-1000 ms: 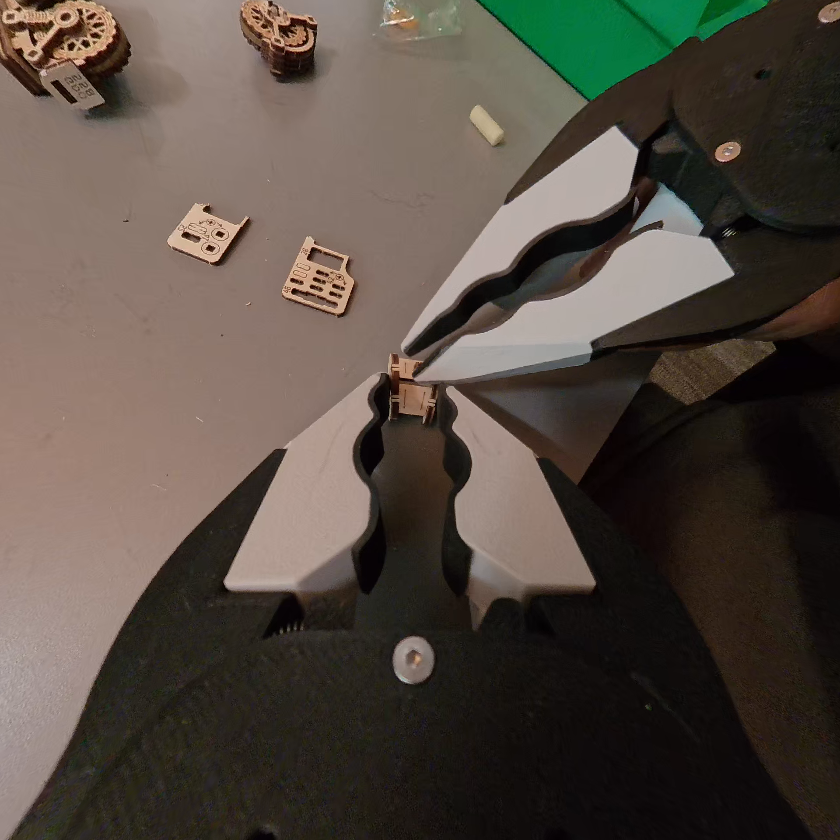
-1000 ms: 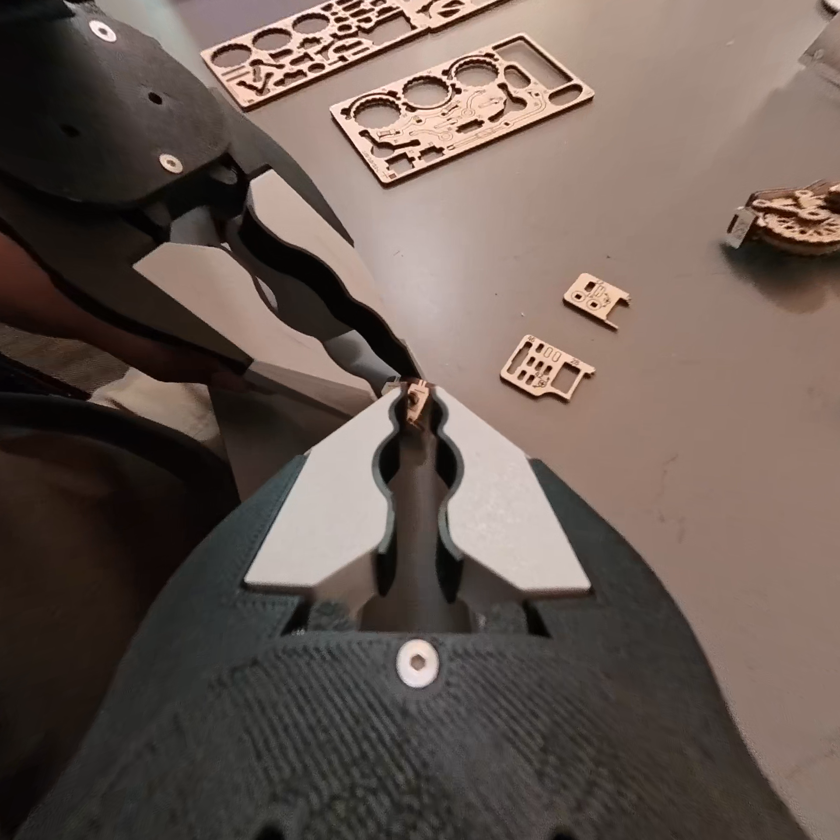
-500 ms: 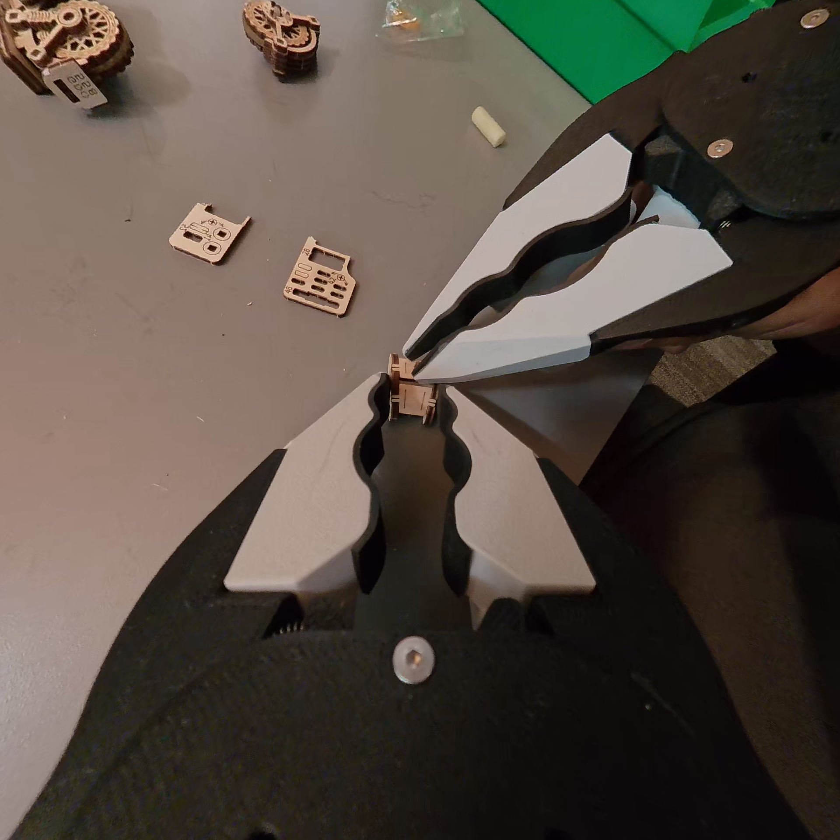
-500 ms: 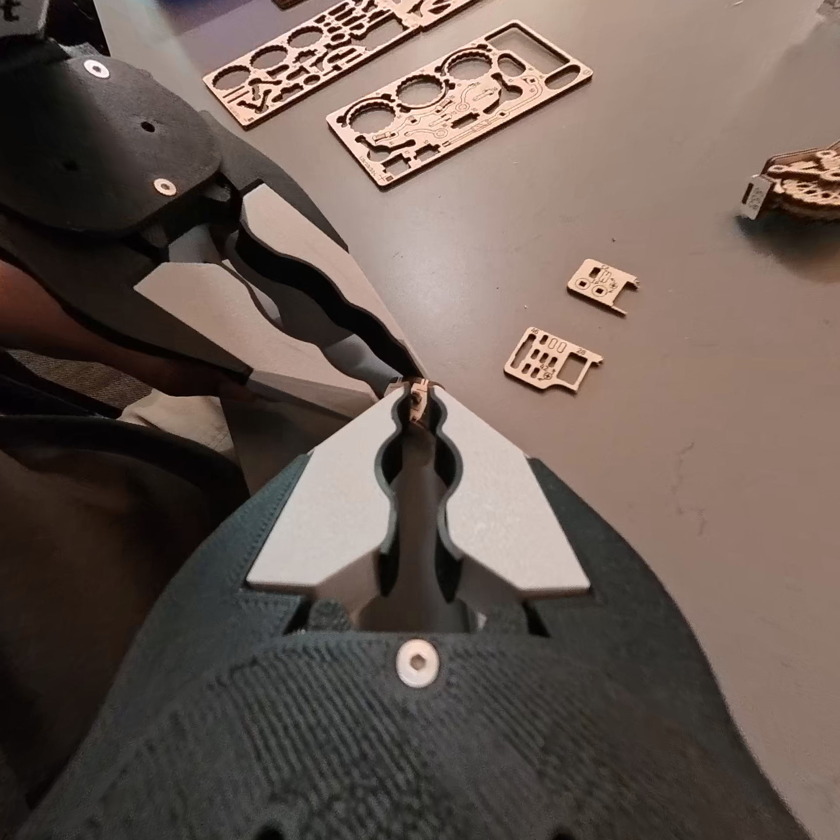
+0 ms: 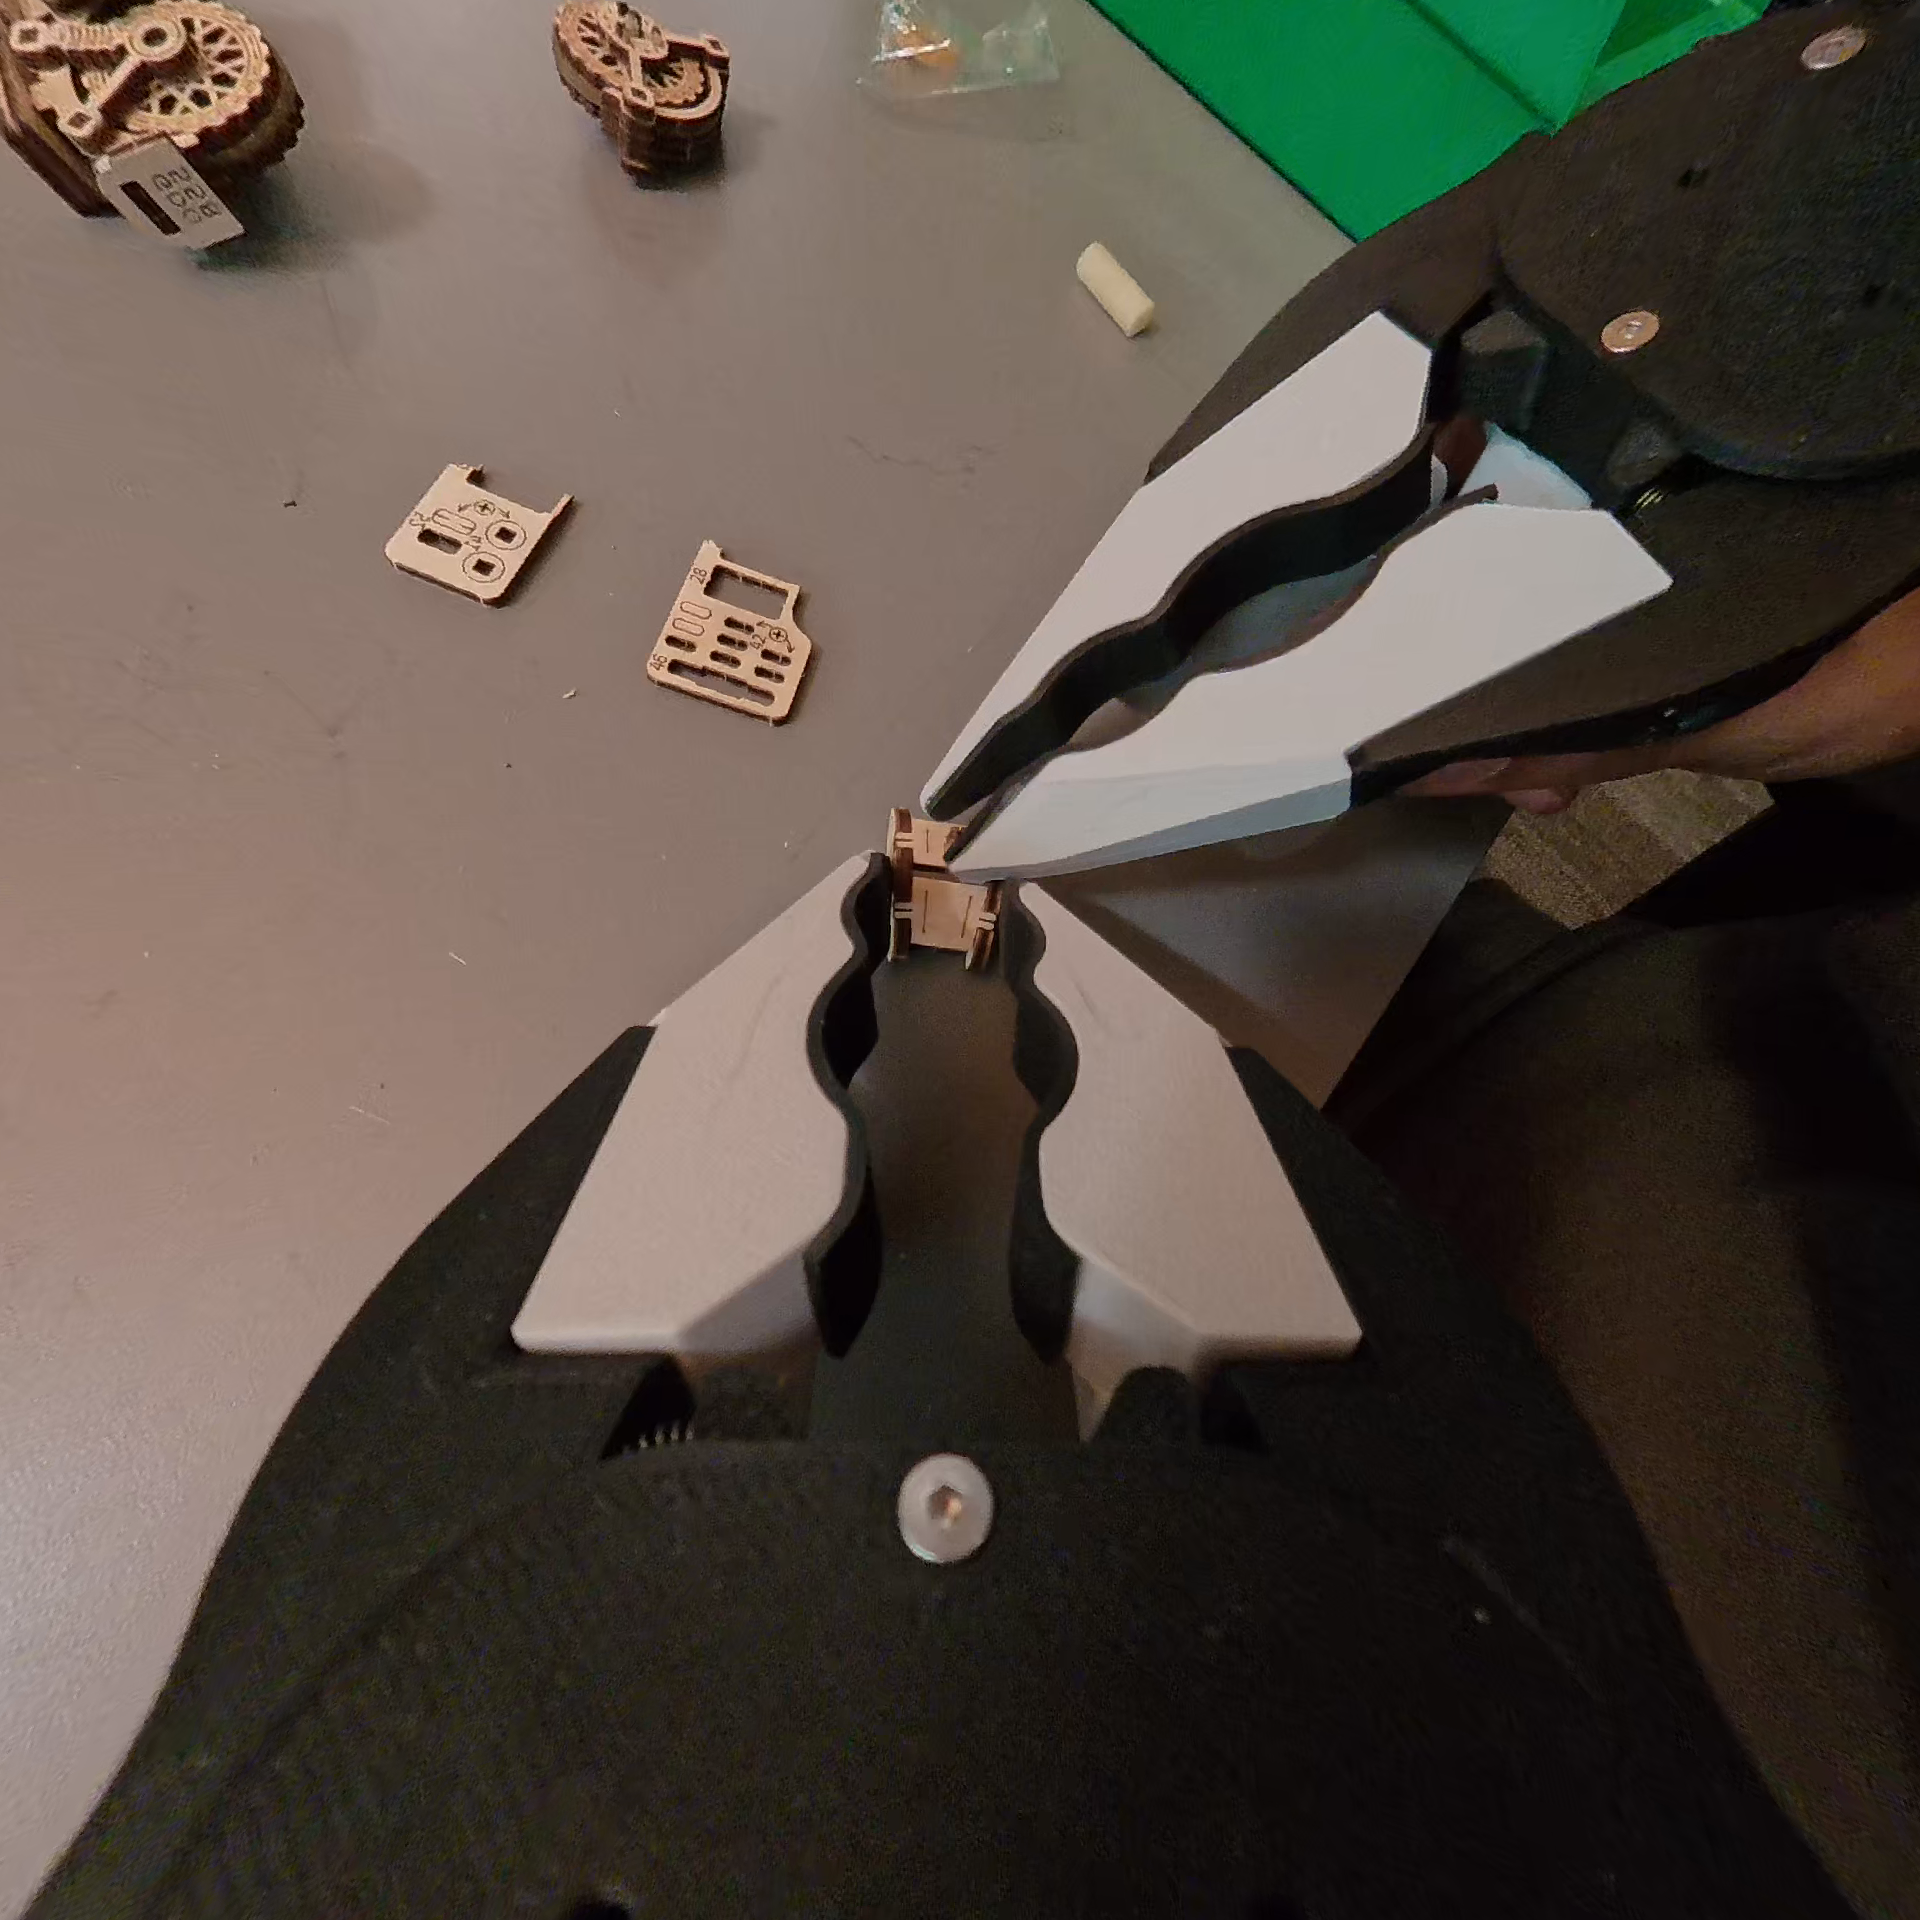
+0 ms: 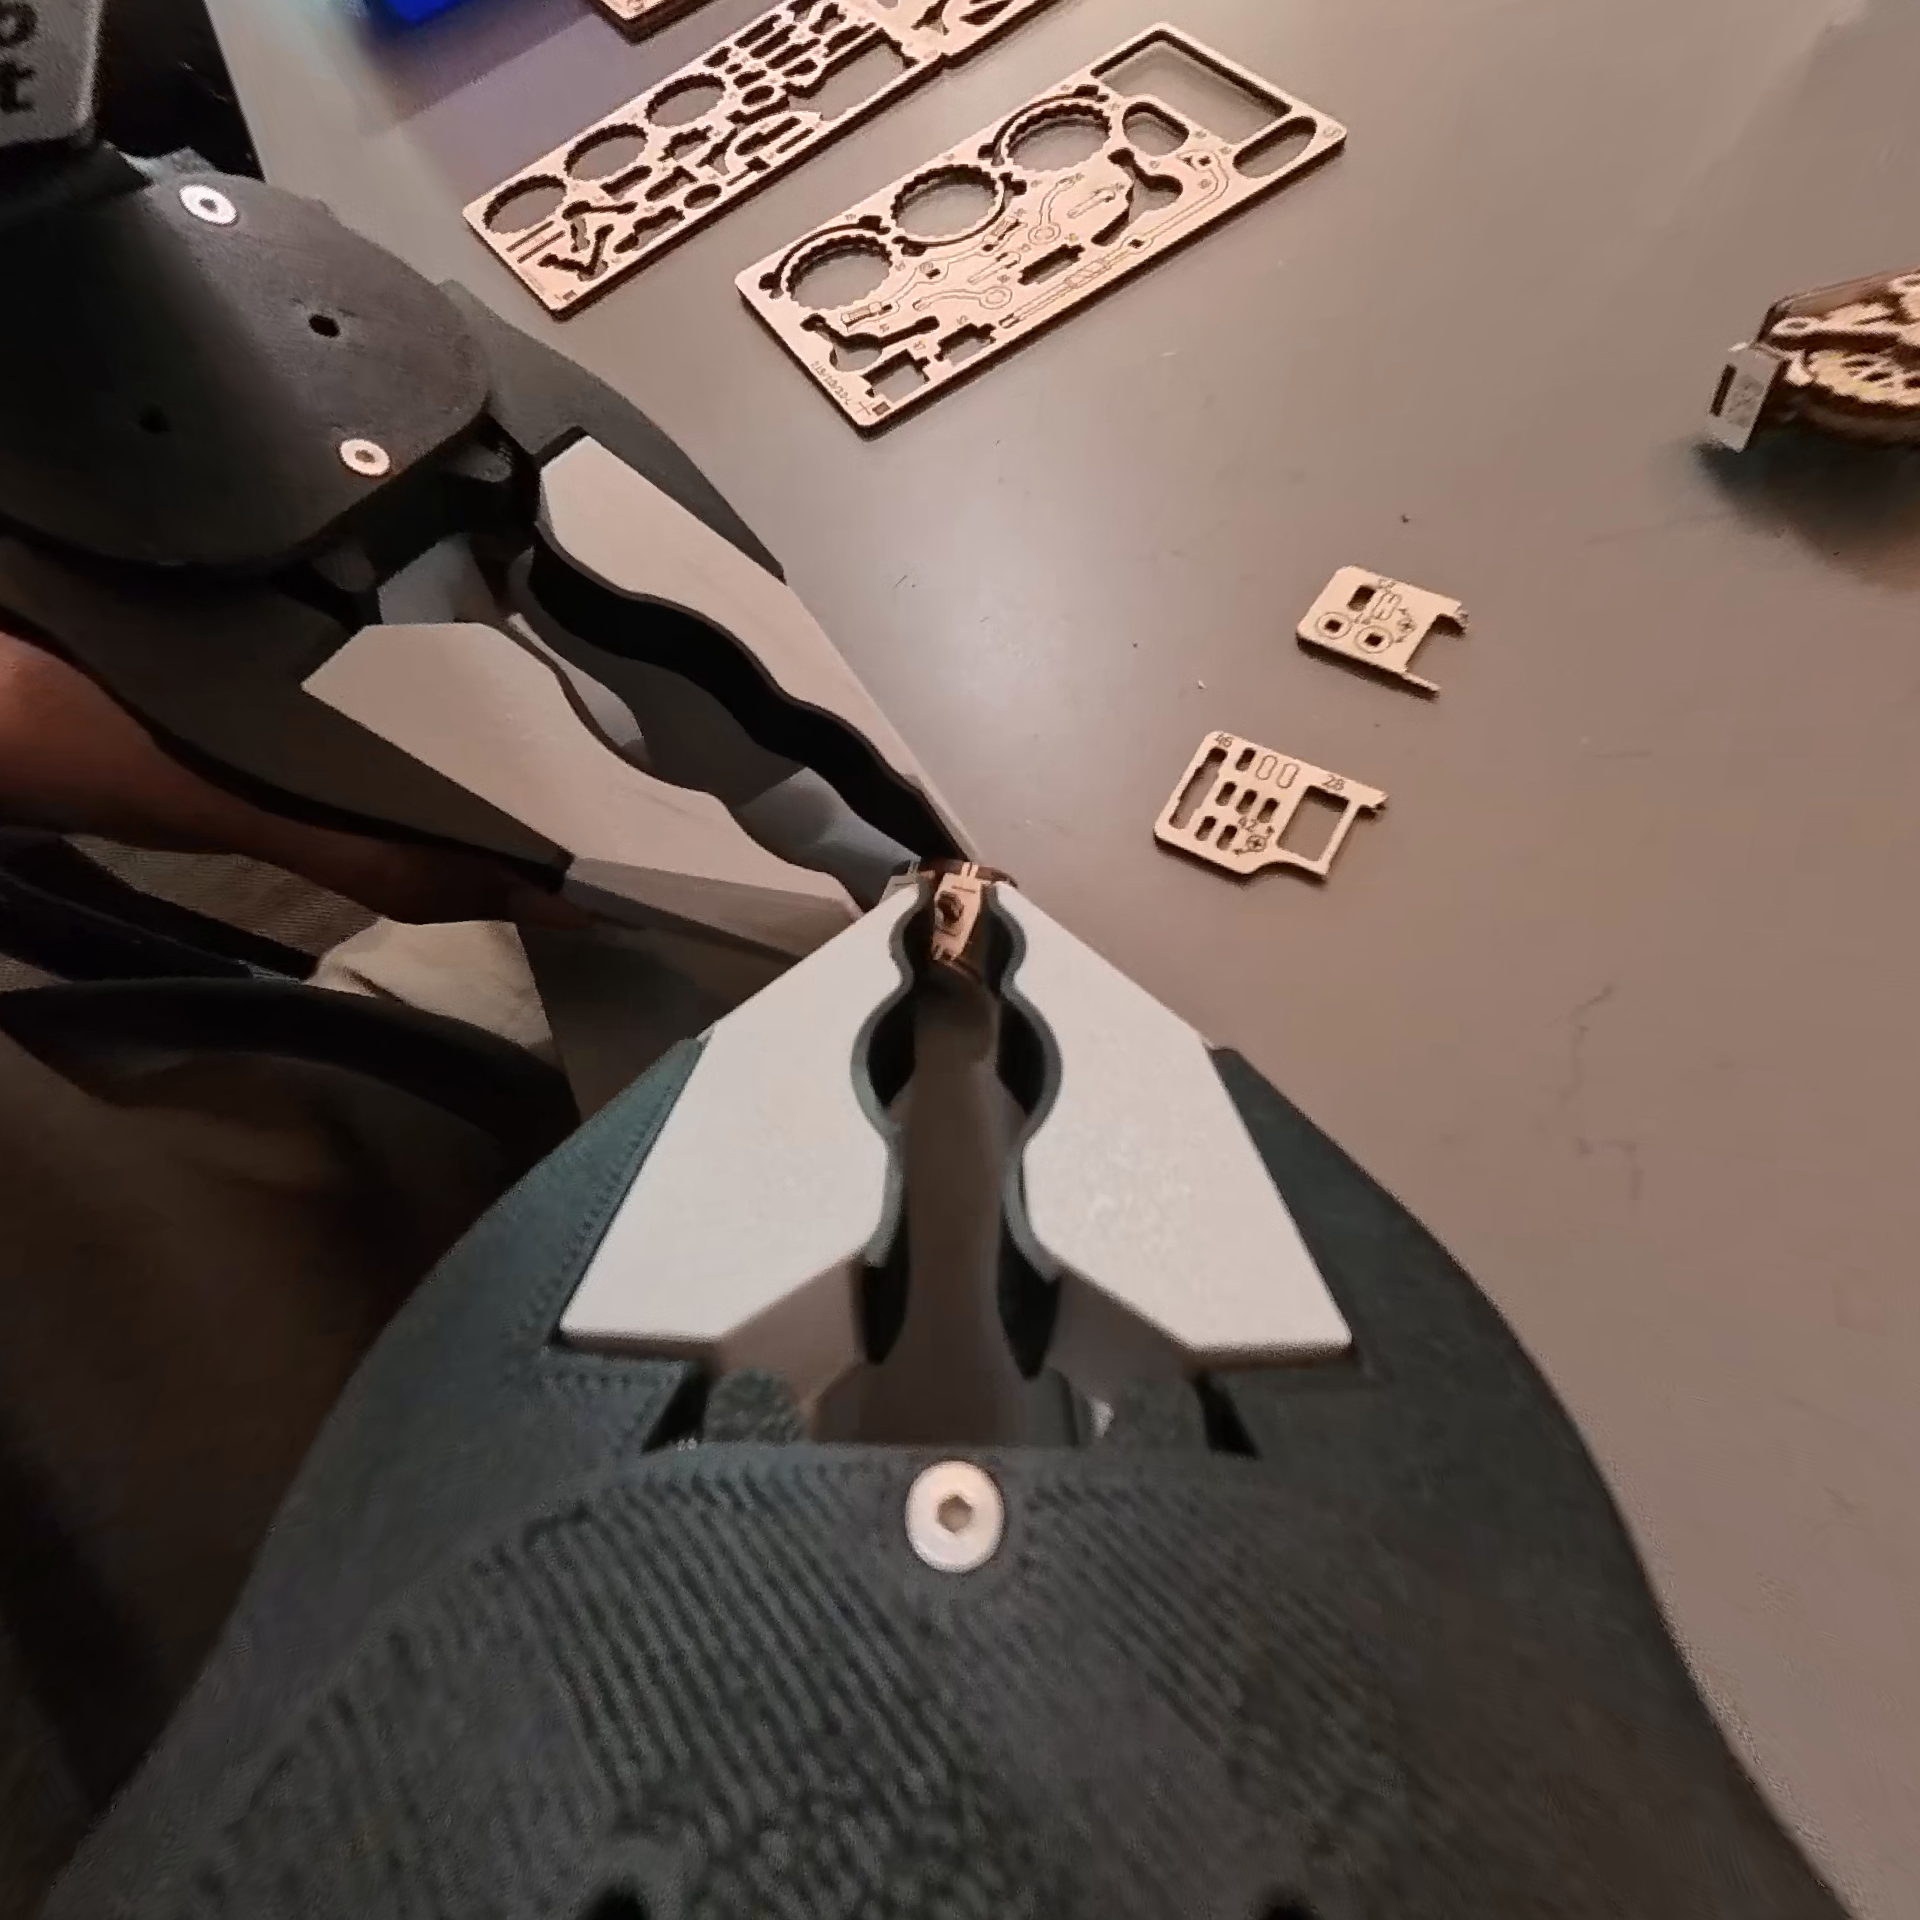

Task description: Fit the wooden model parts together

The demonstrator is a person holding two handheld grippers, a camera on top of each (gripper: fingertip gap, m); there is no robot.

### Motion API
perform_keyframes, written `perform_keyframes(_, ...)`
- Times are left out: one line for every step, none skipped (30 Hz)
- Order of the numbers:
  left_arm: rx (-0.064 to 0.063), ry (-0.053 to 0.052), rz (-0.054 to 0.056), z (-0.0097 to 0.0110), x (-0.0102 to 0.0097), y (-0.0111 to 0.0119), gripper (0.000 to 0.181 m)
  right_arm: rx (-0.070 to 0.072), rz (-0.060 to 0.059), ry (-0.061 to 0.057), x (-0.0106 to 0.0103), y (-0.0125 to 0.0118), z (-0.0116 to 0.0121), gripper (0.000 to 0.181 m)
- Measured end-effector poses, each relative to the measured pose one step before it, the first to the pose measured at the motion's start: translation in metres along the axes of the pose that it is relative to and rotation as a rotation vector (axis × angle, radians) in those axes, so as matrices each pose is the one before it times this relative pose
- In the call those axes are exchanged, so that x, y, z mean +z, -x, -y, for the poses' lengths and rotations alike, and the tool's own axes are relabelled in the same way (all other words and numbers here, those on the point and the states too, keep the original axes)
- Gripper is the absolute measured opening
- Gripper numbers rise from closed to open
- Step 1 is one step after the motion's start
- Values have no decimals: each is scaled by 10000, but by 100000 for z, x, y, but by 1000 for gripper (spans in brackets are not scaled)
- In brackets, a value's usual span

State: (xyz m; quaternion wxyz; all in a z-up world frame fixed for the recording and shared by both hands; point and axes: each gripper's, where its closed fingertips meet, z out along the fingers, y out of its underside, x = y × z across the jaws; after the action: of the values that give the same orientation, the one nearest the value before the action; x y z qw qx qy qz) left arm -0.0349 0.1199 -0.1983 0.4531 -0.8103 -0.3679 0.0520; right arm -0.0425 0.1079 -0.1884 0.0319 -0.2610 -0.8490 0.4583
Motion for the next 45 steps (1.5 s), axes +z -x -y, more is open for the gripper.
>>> perform_keyframes(3, 0, 2, -6, -4, -2, 20, 136, 68, 1, -7, -3, -10, 7)
perform_keyframes(4, -1, 4, 1, 0, 8, 20, 122, 60, 0, -3, -9, -7, 6)
perform_keyframes(1, 0, 2, 0, 0, 3, 20, 77, 39, 2, -3, 3, 0, 6)
perform_keyframes(-3, 0, -2, 0, 0, -6, 20, 39, 12, 0, 1, -1, 1, 6)
perform_keyframes(-1, 0, -1, 0, 0, -2, 20, 8, -8, 2, 4, -7, -10, 6)
perform_keyframes(2, 0, 1, -5, -4, -5, 20, -9, -16, 4, -1, 9, -2, 6)
perform_keyframes(0, 0, 0, 0, 0, 1, 20, -16, -15, 2, -8, 0, -5, 6)
perform_keyframes(1, 0, 1, 0, 0, 2, 20, -9, -11, 5, 9, -4, -2, 6)
perform_keyframes(2, -1, 1, 1, 0, 2, 20, 6, -3, 7, -11, 2, -2, 6)
perform_keyframes(-2, 0, -2, 0, 0, -4, 20, 16, 5, 0, 4, -6, -3, 6)
perform_keyframes(-4, 0, -3, -3, -7, -1, 20, 24, 9, -7, -12, -2, 6, 6)
perform_keyframes(-3, 0, -2, 6, 5, 2, 20, 38, 13, -8, -20, -28, 1, 5)
perform_keyframes(0, 0, 0, -1, 0, 0, 20, 51, 34, -8, -11, -17, -10, 5)
perform_keyframes(3, 0, 2, -6, -4, -3, 20, 44, 34, -15, 3, 5, 0, 5)
perform_keyframes(4, 0, 3, 3, 7, 0, 20, -18, 9, -4, 3, 0, 6, 5)
perform_keyframes(3, -1, 2, -8, -11, 3, 20, -89, -25, 6, -2, -7, 5, 5)
perform_keyframes(-3, 0, -2, 0, 0, -4, 20, -103, -26, 7, 4, 16, -2, 6)
perform_keyframes(-7, -1, -5, 4, -2, 2, 20, -73, -8, 5, -14, 25, -13, 8)
perform_keyframes(-6, 1, -7, -6, 3, 2, 20, -51, -45, -30, -50, -73, 48, 10)
perform_keyframes(-1, 1, 1, -1, 0, 0, 20, -70, 8, -90, -127, -51, 132, 13)
perform_keyframes(6, 0, 5, -3, 3, -2, 20, -49, 70, -176, -196, 22, 258, 16)
perform_keyframes(6, 0, 5, -6, -4, 4, 20, -32, 95, -217, -217, 59, 329, 18)
perform_keyframes(-4, -1, -3, 6, 5, 0, 20, -73, 101, -195, -214, 104, 302, 19)
perform_keyframes(-8, 0, -6, 3, -3, -1, 20, -139, 63, -142, -153, 92, 224, 18)
perform_keyframes(-4, 0, -3, 5, 4, 0, 20, -212, -22, -77, -94, 41, 126, 15)
perform_keyframes(-1, 0, -1, 1, 0, -2, 20, -268, -106, -29, -21, 1, 46, 11)
perform_keyframes(0, 0, 1, 0, 0, 1, 20, -304, -146, 14, 52, 4, 9, 7)
perform_keyframes(1, 0, 1, -1, 0, 2, 20, -296, -211, 69, 99, -80, -46, 1)
perform_keyframes(2, 0, 1, -3, 3, -11, 20, -245, -251, 114, 127, -161, -96, 0)
perform_keyframes(0, 0, 0, 0, 0, 0, 20, -161, -174, 119, 132, -112, -114, 0)
perform_keyframes(-2, 0, -2, 5, 4, 3, 20, -6, -101, 84, 103, -108, -99, 0)
perform_keyframes(2, 1, 2, -1, -1, 4, 20, 135, 58, 33, 62, 36, -71, 0)
perform_keyframes(3, 0, 3, -3, 3, -8, 20, 219, 217, 22, 55, 227, -76, 0)
perform_keyframes(1, 0, 0, 0, 0, 1, 20, 226, 309, 117, 91, 353, -213, 0)
perform_keyframes(0, 2, -8, 2, 2, -4, 20, 160, 262, 160, 127, 299, -253, 0)
perform_keyframes(-7, -1, 2, -2, -6, 4, 20, 50, 9, 0, -17, -36, 62, 0)
perform_keyframes(-2, 0, 0, 6, 4, 6, 20, -67, -163, -22, -133, -271, 103, 0)
perform_keyframes(-3, 0, -2, -1, 0, -5, 20, -58, -271, -210, -277, -436, 359, 0)
perform_keyframes(2, -1, 1, 1, 0, 4, 20, 31, -139, -305, -349, -308, 540, 0)
perform_keyframes(1, 1, 2, 2, 6, -3, 20, 125, 42, -246, -264, -50, 482, 0)
perform_keyframes(-6, 0, -5, 3, -3, 2, 20, 140, 180, -32, -15, 171, 95, 0)
perform_keyframes(-8, 1, -6, 1, -3, 0, 20, 76, 178, 263, 268, 247, -479, 0)
perform_keyframes(-7, 1, -6, 7, 1, 7, 20, -19, 110, 413, 445, 211, -819, 0)
perform_keyframes(-6, 3, -4, -5, -2, -9, 20, -50, 60, 168, 259, 181, -384, 0)
perform_keyframes(-5, -3, 4, 6, -1, 15, 20, -15, -84, -75, -136, -56, 185, 0)
